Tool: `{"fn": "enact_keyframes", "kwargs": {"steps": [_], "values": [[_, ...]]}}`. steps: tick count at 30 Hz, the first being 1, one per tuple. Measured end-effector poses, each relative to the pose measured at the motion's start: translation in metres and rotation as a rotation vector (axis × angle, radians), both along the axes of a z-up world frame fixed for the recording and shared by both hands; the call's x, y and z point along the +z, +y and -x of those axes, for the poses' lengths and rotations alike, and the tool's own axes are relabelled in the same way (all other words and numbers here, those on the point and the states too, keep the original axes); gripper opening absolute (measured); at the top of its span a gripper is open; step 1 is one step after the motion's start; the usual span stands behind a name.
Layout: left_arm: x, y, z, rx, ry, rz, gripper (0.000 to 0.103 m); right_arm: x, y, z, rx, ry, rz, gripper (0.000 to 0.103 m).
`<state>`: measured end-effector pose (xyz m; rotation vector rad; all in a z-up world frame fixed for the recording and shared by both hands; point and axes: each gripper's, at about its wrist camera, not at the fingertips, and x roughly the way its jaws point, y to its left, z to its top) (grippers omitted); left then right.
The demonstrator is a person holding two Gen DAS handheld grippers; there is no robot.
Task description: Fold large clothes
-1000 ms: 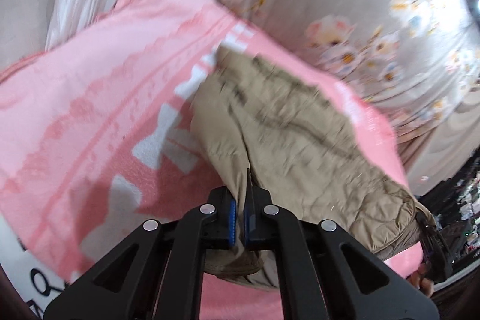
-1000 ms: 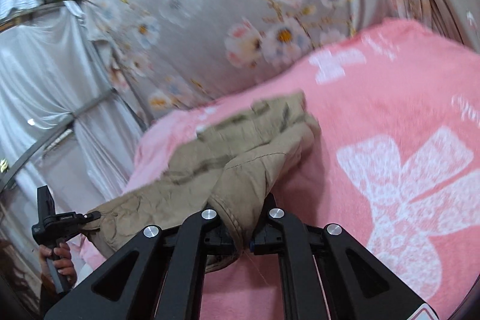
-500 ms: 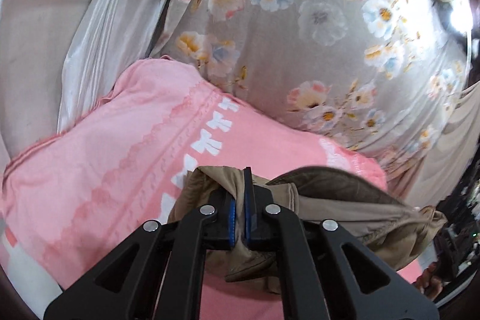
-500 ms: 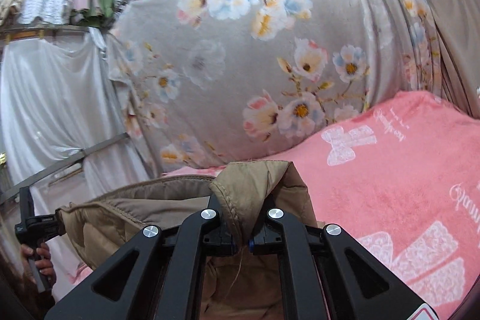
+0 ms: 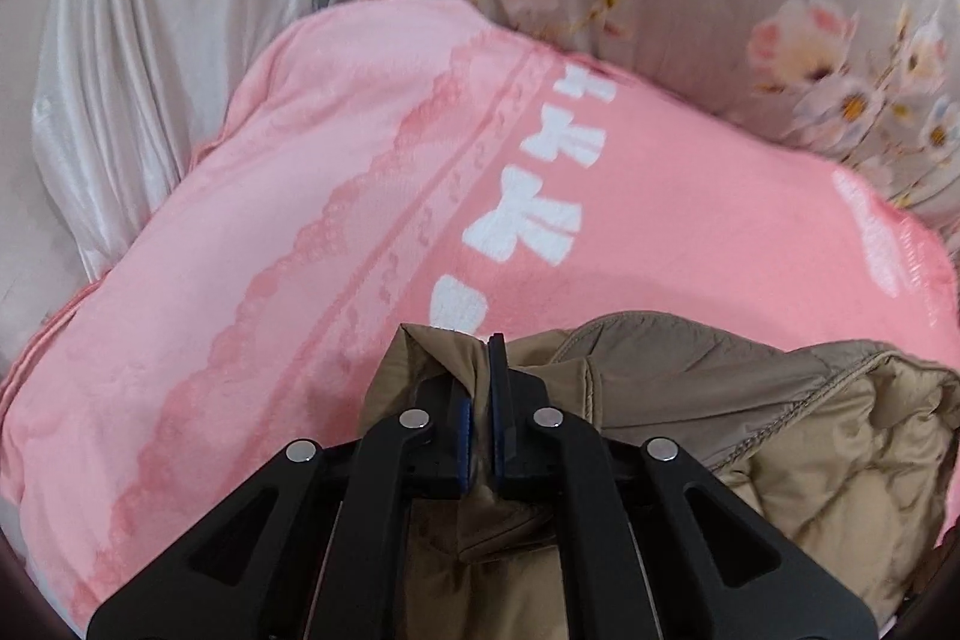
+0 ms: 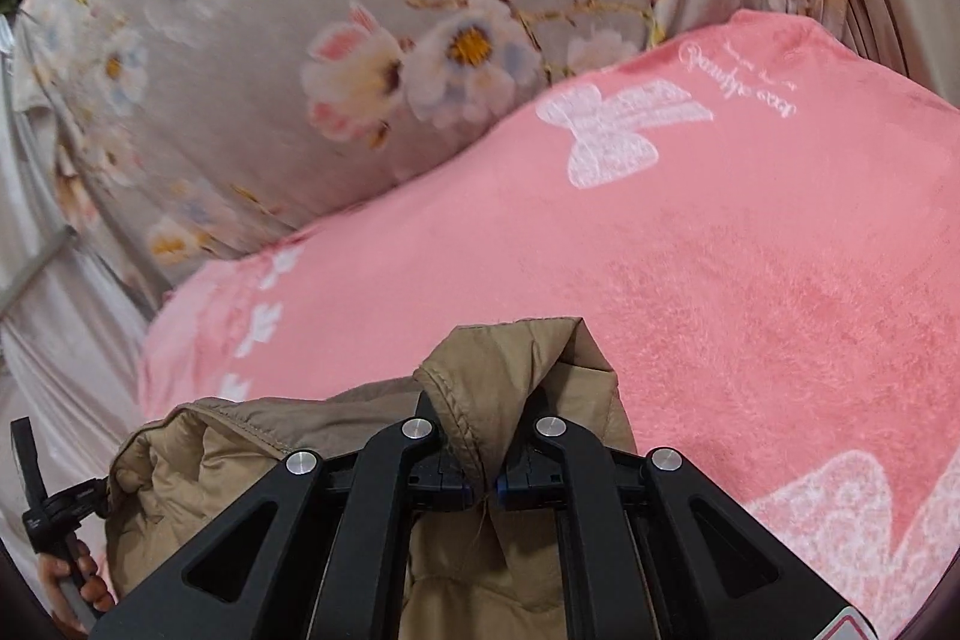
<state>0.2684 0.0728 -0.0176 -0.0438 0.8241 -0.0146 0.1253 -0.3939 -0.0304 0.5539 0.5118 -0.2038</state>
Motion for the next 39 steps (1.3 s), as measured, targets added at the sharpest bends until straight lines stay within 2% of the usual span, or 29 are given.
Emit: {"fn": "enact_keyframes", "kwargs": {"steps": [4, 7, 11, 14, 22, 39], "values": [[-0.037, -0.012, -0.015, 0.004, 0.044, -0.066, 0.005, -0.025, 0.0, -0.015, -0.006, 0.071, 0.0, 0.005], [-0.053, -0.016, -0.019, 0.004, 0.049, -0.077, 0.006, -0.041, 0.002, -0.023, -0.006, 0.106, -0.003, 0.005], [-0.066, -0.024, -0.018, 0.014, 0.03, -0.099, 0.006, -0.052, 0.013, -0.03, -0.006, 0.144, 0.048, 0.005], [-0.07, -0.026, -0.016, 0.019, 0.016, -0.108, 0.006, -0.057, 0.017, -0.033, -0.002, 0.163, 0.069, 0.005], [-0.077, -0.022, -0.016, 0.022, -0.015, -0.05, 0.005, -0.066, 0.018, -0.04, -0.004, 0.182, 0.062, 0.004], [-0.081, -0.029, -0.016, 0.037, -0.029, -0.098, 0.006, -0.068, 0.018, -0.041, -0.002, 0.188, 0.064, 0.004]]}}
